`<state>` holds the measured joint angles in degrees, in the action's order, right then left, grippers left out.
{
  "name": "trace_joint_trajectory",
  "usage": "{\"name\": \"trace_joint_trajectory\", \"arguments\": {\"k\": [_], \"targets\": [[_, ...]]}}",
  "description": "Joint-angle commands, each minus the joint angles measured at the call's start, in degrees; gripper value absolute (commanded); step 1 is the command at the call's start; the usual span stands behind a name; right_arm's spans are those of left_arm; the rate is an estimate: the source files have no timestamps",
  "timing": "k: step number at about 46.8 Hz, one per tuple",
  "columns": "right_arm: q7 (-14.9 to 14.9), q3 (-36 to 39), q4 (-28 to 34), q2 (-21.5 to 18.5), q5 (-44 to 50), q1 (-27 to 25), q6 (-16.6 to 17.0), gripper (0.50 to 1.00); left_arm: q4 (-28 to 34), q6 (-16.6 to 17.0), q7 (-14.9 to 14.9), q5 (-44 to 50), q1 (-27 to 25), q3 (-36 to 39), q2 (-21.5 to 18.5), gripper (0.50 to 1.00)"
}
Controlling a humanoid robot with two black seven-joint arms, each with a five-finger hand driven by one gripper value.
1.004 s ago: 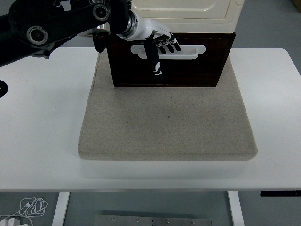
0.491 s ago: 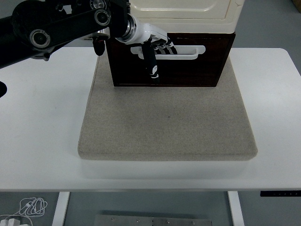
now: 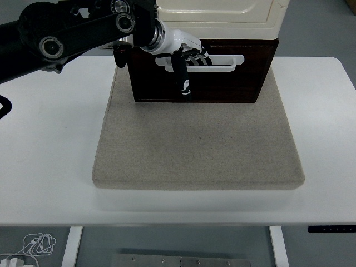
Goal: Open the drawer under the combination cabinet
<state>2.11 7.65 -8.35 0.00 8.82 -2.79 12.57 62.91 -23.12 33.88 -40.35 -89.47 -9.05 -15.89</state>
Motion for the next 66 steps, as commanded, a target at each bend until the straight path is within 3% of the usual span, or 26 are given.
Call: {"name": "trace_joint_trajectory", "arguments": {"k": [1,25,66], "targets": [[0.00,0.00,0.00,0.00,0.06,-0.02,0.00,0.926,0.10,-0.17,-0.04,0.09,0.00,0.00,0.07,1.000],[0.00,0.00,0.00,0.00,0.05,-0.02,0.00,0.926,0.89,-1.23,-0.04,0.89,-0.79,-0.53,-0.02,1.000],[0.00,0.00,0.00,0.00,0.06,-0.02,0.00,0.926,4.32,-6.06,0.05,1.06,-1.32,-0.71,-0.46,1.000]]}}
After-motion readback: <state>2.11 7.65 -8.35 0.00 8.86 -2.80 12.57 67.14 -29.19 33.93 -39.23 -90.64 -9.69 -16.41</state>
